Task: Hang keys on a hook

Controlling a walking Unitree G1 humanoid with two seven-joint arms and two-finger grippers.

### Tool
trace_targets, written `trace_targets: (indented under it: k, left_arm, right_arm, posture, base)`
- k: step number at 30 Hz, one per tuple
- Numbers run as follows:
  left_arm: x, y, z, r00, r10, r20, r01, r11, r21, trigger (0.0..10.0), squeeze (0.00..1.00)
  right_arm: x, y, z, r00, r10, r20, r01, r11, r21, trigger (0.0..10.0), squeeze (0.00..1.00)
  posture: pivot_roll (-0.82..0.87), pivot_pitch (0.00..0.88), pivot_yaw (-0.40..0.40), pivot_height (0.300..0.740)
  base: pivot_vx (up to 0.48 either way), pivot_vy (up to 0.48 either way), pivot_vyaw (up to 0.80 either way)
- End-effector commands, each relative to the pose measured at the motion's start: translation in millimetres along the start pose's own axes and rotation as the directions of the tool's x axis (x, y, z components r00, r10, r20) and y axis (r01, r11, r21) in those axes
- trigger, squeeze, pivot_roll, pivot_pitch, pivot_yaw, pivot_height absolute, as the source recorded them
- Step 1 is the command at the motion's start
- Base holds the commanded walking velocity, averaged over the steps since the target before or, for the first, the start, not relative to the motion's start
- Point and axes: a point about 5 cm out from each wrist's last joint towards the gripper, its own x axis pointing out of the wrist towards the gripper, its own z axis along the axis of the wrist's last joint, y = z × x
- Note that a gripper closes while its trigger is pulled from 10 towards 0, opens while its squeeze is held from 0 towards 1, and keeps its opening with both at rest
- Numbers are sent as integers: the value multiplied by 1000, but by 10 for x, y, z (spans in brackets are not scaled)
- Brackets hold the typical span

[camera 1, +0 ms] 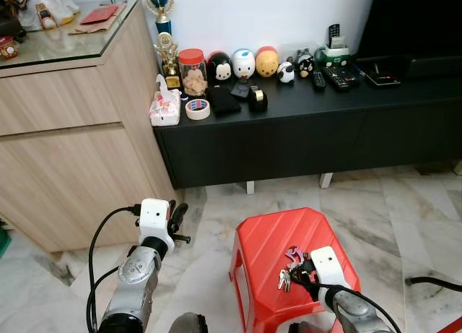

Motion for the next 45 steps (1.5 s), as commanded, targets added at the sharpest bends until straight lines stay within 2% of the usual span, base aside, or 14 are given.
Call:
trace_targets:
  k: [1, 5, 11, 25, 34, 41, 45]
  left_arm:
    - [-55, 41, -83, 1000, 5, -29, -5, 1000, 3, 10000, 0]
    - [-106, 57, -161, 999, 7, -50, -7, 1000, 1, 10000, 0]
    - [-141, 75, -202, 998, 9, -65, -9, 1000, 3, 10000, 0]
    - [-125, 101, -196, 997, 5, -73, -4, 1000, 8, 10000, 0]
    - [-112, 278, -435, 971, 40, -236, -41, 999, -2, 10000, 0]
    - [-86, 240, -493, 957, 47, -286, -49, 999, -1, 10000, 0]
    - [-59, 217, -491, 954, 50, -297, -53, 999, 0, 10000, 0]
  right_arm:
    - [-7, 13, -19, 1000, 3, 3, -3, 1000, -3, 10000, 0]
    - [-14, 50, -74, 999, 28, -24, -29, 1000, -13, 10000, 0]
    - [-37, 98, -228, 990, 59, -126, -65, 997, -46, 10000, 0]
    - [-36, -42, -181, 992, -12, -128, 8, 1000, -26, 10000, 0]
    - [-30, -35, -185, 989, -15, -145, 12, 1000, -17, 10000, 0]
    - [-18, -7, -166, 990, -17, -140, 15, 1000, -11, 10000, 0]
    - [-3, 9, -111, 995, -17, -102, 19, 1000, 16, 10000, 0]
  posture:
    - [-30, 3, 60, 640]
    - [-20, 14, 61, 640]
    - [-11, 27, 63, 640]
    - [-2, 46, 78, 640]
    - [9, 60, 90, 640]
    - [18, 67, 97, 640]
    - [19, 68, 98, 640]
  base:
    - [0, 0, 0]
    - [0, 0, 0]
    - [0, 0, 0]
    - [0, 0, 0]
    - [0, 0, 0]
    - [0, 0, 0]
    - [0, 0, 0]
